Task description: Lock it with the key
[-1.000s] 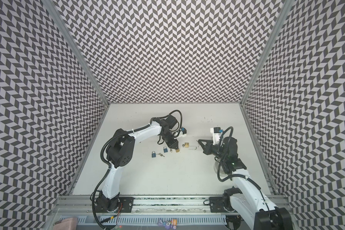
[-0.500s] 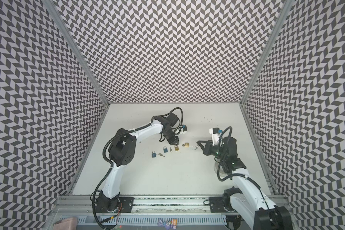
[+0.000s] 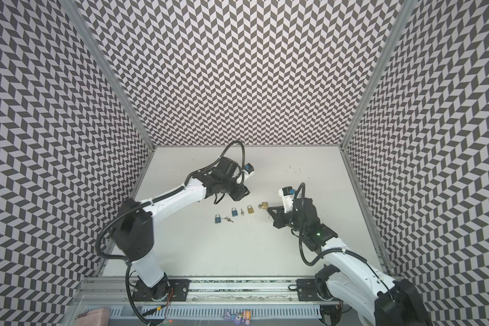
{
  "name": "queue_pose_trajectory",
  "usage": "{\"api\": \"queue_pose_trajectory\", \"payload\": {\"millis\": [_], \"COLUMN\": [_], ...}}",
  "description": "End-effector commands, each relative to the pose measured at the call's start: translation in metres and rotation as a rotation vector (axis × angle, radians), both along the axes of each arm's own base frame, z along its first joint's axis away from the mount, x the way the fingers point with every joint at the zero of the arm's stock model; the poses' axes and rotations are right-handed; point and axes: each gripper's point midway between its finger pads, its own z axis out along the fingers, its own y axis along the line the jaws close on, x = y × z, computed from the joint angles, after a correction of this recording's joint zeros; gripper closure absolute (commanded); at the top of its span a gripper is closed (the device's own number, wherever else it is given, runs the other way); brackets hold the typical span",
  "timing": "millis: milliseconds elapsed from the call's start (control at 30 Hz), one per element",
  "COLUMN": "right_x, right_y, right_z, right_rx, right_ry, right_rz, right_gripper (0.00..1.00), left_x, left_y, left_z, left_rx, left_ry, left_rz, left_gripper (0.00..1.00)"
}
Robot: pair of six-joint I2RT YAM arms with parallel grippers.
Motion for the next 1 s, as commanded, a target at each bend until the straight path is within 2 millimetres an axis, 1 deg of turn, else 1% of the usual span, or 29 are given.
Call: {"api": "queue_pose_trajectory", "payload": {"millis": [0,67,167,200,233,300,400,467,500,600,867,967], "right_x": [0.016,0.018,0.023,0.025,0.028,0.035,0.044,0.051,0.054,0.061,0.073,0.077], "right_y": [0.006,0.016,0.027,0.029,0.031,0.036,0.045,0.051,0.052,0.055,0.060,0.061], "right_z": [0.001,-0.008,-0.022,-0.026,-0.031,-0.041,-0.049,-0.052,-0.053,-0.057,-0.081,-0.085], "right_rx": [-0.018,-0.026,-0.022,-0.024,-0.030,-0.050,-0.058,-0.066,-0.072,-0.087,-0.144,-0.157], "right_ry": [-0.049,-0.037,-0.005,0.001,0.008,0.022,0.030,0.033,0.033,0.028,0.059,0.062], "right_rz": [-0.072,-0.066,-0.057,-0.058,-0.057,-0.054,-0.038,-0.030,-0.032,-0.036,-0.037,-0.036], "right_gripper": [1.00,1.00,1.00,1.00,1.00,1.00,1.00,1.00,1.00,1.00,1.00,1.00], "left_x": [-0.002,-0.021,-0.043,-0.048,-0.053,-0.061,-0.070,-0.073,-0.074,-0.073,-0.068,-0.069], "left_y": [0.000,0.009,0.022,0.026,0.030,0.032,0.031,0.032,0.031,0.032,0.029,0.029], "left_z": [0.053,0.062,0.068,0.069,0.068,0.062,0.047,0.039,0.039,0.040,0.039,0.038], "left_rx": [-0.229,-0.318,-0.412,-0.436,-0.458,-0.482,-0.479,-0.472,-0.472,-0.472,-0.447,-0.450], "left_ry": [-0.165,-0.187,-0.188,-0.185,-0.173,-0.142,-0.097,-0.082,-0.080,-0.091,-0.091,-0.087], "left_rz": [0.064,0.065,0.079,0.091,0.106,0.103,0.100,0.103,0.102,0.107,0.104,0.107], "left_gripper": [0.38,0.34,0.29,0.27,0.23,0.12,0.11,0.11,0.10,0.10,0.09,0.09]}}
